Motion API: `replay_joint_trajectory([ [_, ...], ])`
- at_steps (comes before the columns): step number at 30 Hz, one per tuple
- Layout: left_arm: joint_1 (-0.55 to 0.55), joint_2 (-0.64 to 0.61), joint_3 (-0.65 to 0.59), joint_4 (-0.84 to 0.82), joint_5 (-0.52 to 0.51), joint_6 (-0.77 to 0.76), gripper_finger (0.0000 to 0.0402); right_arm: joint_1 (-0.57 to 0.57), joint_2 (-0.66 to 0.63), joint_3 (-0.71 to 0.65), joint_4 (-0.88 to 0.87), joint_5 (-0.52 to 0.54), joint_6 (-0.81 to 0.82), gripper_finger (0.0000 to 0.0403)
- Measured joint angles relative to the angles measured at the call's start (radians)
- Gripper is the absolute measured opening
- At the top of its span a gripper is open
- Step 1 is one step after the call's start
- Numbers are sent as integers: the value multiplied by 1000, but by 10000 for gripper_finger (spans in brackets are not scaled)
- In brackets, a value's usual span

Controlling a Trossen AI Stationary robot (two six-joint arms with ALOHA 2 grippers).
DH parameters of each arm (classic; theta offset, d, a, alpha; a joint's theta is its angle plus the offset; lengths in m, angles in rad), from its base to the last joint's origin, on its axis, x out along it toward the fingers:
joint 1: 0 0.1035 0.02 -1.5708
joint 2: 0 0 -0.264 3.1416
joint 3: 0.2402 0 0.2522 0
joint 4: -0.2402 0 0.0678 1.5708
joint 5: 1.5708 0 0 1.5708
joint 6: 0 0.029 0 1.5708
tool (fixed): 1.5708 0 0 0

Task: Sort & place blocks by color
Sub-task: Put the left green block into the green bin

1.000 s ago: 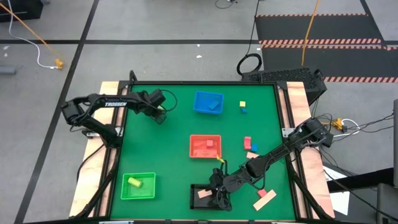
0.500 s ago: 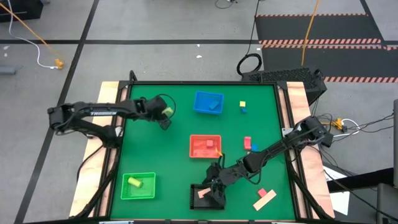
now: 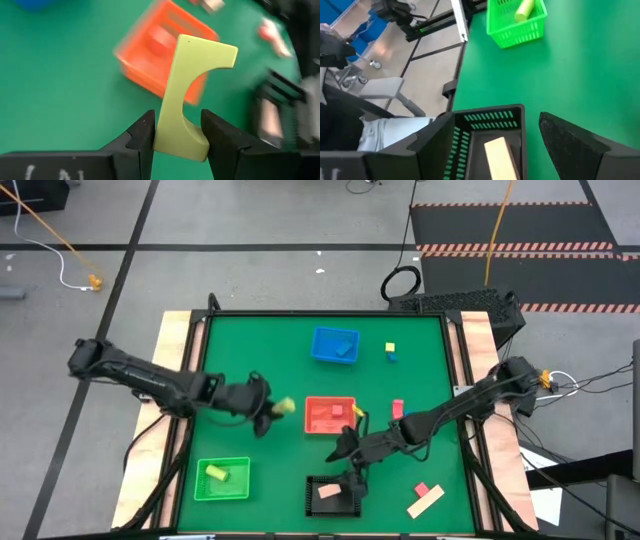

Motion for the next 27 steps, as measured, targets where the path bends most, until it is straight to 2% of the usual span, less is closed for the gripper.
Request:
replay_joint_trajectory([
  [9,-363,0,0,40,17,-343,135,-3,-148,-41,-65,4,-57,283],
  [14,-505,0,0,-24,101,-548,135,-5,-197,-93,-68,24,-51,283],
  [18,-578,0,0,-152,185,-702,135,-6,-225,-142,-72,30,-14,283],
  [23,-610,1,0,-389,268,-871,135,-10,-237,-189,-68,30,-1,283],
  [27,-611,1,-1,-428,316,-902,135,-10,-237,-204,-67,30,1,283],
])
